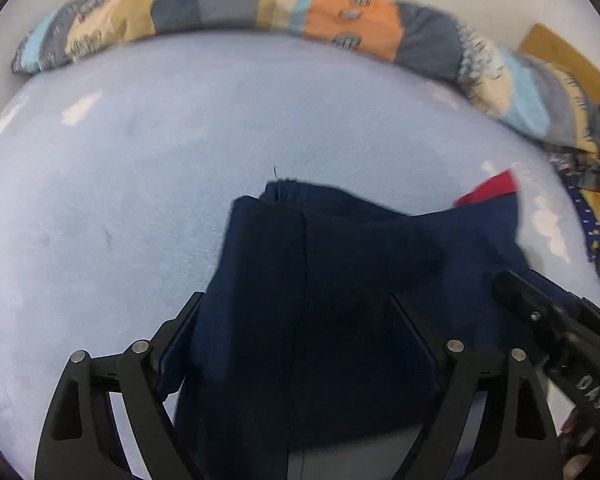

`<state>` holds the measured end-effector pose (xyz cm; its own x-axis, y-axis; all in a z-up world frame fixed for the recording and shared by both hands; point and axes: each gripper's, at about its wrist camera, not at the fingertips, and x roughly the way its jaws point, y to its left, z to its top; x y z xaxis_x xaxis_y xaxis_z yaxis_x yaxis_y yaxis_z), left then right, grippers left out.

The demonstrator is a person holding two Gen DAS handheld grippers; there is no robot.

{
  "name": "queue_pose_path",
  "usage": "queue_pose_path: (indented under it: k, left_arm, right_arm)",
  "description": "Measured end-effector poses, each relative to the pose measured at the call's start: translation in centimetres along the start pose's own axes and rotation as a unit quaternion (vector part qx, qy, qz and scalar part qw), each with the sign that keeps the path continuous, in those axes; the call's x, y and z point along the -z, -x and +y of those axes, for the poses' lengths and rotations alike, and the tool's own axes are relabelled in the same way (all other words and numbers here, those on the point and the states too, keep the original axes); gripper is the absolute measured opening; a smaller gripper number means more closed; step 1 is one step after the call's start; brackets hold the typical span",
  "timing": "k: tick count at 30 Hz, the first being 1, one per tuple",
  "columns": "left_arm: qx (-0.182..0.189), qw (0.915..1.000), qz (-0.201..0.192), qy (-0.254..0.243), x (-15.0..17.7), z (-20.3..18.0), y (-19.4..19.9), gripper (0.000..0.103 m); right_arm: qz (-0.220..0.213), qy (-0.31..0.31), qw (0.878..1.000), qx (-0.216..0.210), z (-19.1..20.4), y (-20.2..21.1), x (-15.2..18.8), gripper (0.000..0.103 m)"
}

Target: Fold large clothes

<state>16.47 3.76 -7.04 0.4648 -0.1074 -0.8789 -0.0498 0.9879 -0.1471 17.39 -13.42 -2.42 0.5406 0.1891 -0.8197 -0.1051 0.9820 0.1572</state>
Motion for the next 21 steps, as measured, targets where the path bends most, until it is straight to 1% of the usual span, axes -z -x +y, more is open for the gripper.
queue_pose_path:
  k: [1,3,4,6,7,9,11,13,15,16,17,18,19,21]
  left_arm:
    - [-0.003,0.9997,-0.021,-0.008,0.6,-0.2,1.8,0.087]
    - [-0.009,0.9985,-0.049,-0.020,1.6,-0.5,4.2,0.087]
    - [-0.014,0.9975,-0.064,-0.027,2.8,-0.6,5.7,0.087]
    - [-0.019,0.9964,-0.078,-0.029,4.7,-0.6,7.4,0.087]
    - [-0.016,0.9961,-0.082,-0.028,6.3,-0.5,8.3,0.087]
    - [-0.018,0.9963,-0.079,-0.028,8.7,-0.1,8.9,0.087]
    - [-0.022,0.9972,-0.065,-0.029,11.1,0.1,8.8,0.087]
    - [-0.031,0.9980,-0.045,-0.033,12.9,0.1,8.3,0.087]
    - [-0.040,0.9979,-0.034,-0.038,14.0,0.1,7.5,0.087]
    - [-0.043,0.9980,-0.018,-0.042,14.5,0.1,6.5,0.088]
    - [-0.038,0.9985,-0.011,-0.038,14.9,0.5,6.0,0.089]
    - [-0.032,0.9990,-0.010,-0.028,15.0,0.9,5.7,0.091]
    - [-0.024,0.9996,-0.008,-0.014,15.0,1.4,5.5,0.095]
    - [-0.013,0.9999,-0.008,-0.002,15.1,2.0,5.7,0.094]
  right_arm:
    - [-0.011,0.004,1.000,0.000,0.2,1.5,0.3,0.054]
    - [-0.031,0.020,0.999,0.002,0.9,4.2,1.3,0.054]
    - [-0.045,0.023,0.999,0.001,1.2,6.0,2.5,0.054]
    - [-0.052,0.026,0.998,-0.004,1.6,8.0,5.0,0.054]
    - [-0.055,0.031,0.998,0.002,2.1,8.8,6.4,0.054]
    - [-0.044,0.042,0.998,0.010,2.8,9.4,9.0,0.054]
    - [-0.033,0.046,0.998,0.015,3.3,9.8,11.7,0.054]
    - [-0.011,0.048,0.999,0.021,3.5,9.0,13.7,0.054]
    - [0.004,0.048,0.999,0.025,3.7,8.1,15.2,0.055]
    - [0.006,0.065,0.997,0.039,4.1,7.6,15.6,0.054]
    - [0.006,0.079,0.996,0.049,4.3,7.2,15.9,0.055]
    - [0.007,0.084,0.995,0.051,4.3,6.7,16.0,0.058]
    - [0.008,0.078,0.996,0.042,4.1,6.3,16.2,0.059]
    - [0.013,0.079,0.996,0.037,3.8,5.8,16.4,0.059]
